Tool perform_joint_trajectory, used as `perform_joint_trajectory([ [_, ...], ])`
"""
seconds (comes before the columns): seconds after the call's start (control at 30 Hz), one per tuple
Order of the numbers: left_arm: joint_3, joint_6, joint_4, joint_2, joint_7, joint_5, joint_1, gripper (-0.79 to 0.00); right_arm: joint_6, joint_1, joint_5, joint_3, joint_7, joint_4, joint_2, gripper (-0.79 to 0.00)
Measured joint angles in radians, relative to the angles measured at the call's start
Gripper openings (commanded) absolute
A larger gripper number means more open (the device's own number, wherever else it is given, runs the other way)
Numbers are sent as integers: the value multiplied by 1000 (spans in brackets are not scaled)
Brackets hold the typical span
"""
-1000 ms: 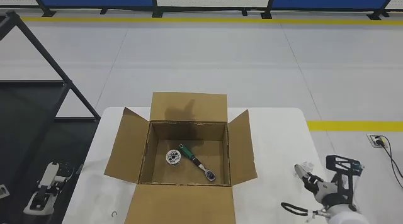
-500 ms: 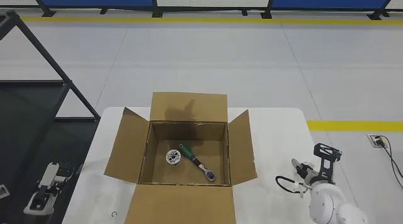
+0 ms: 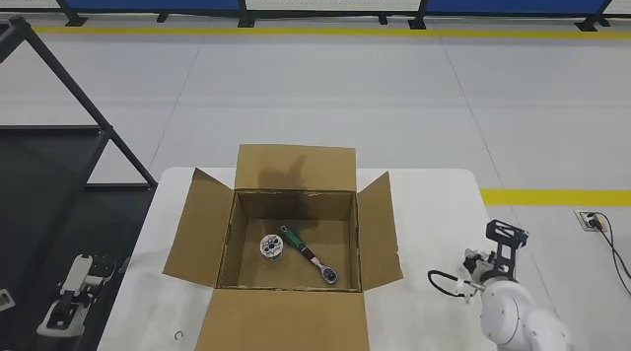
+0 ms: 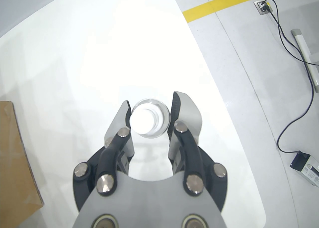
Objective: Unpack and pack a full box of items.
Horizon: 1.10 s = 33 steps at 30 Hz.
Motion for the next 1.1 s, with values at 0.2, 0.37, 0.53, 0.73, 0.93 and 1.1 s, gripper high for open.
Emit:
perform_joint_trajectory([
  [0.2, 0, 0, 0, 0, 0, 0, 0, 0, -29, -43, -20, -46, -25, -166, 0, -785],
  [0.37, 0, 0, 0, 0, 0, 0, 0, 0, -70, -68, -108, -142, -22, -362, 0, -785],
  [0.53, 0, 0, 0, 0, 0, 0, 0, 0, -89, -9, -164, -257, 7, -449, -6, -785],
  [0.73, 0, 0, 0, 0, 0, 0, 0, 0, -149, 109, -191, -413, 20, -451, -18, -785],
  [0.93, 0, 0, 0, 0, 0, 0, 0, 0, -196, 260, -195, -574, 97, -346, -41, -785],
  [1.1, 0, 0, 0, 0, 0, 0, 0, 0, -195, 410, -144, -670, 179, -156, -71, -785],
])
